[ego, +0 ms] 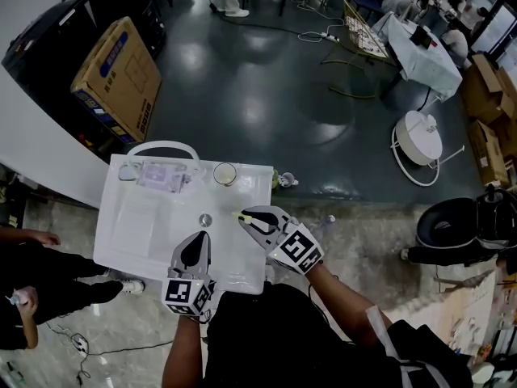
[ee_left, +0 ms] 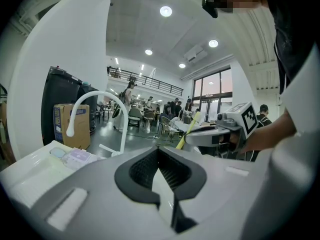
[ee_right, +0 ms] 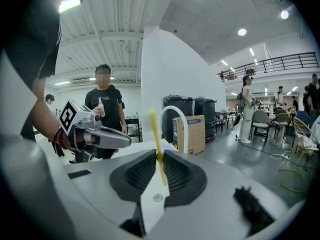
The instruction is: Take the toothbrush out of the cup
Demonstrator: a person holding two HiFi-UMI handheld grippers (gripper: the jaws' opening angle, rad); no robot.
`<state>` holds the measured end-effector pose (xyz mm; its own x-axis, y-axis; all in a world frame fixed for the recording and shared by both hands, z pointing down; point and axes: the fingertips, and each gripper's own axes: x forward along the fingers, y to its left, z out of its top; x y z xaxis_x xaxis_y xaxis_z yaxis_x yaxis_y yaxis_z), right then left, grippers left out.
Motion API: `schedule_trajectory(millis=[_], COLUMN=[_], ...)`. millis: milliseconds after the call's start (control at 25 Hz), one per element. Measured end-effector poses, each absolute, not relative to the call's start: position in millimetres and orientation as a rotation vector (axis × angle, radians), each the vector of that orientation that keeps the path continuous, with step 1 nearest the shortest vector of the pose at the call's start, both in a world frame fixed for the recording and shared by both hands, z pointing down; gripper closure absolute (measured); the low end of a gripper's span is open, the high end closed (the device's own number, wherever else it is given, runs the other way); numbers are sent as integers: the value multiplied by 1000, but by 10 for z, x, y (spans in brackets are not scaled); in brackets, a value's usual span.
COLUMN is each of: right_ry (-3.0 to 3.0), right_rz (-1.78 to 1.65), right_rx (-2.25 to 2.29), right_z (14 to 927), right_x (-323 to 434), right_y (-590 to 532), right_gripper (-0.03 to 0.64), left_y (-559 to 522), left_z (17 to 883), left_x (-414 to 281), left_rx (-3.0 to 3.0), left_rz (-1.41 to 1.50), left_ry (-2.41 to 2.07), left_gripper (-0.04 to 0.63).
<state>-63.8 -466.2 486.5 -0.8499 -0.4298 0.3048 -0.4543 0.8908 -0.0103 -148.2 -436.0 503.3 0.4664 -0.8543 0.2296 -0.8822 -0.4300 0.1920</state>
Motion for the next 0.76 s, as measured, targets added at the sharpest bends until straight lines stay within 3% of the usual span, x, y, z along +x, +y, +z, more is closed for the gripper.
schedule_trajectory(millis=[760], right_ry=[-2759], right_rz=[114], right_rx=[613], right_z=[4894], right_x=[-555], right_y=[-4485], right_gripper=[565], left_y=[-4400], left_z=[4993], left_x=[-1357], left_rx=[2456], left_rz=[132], left_ry=[-1473], left_gripper=[586])
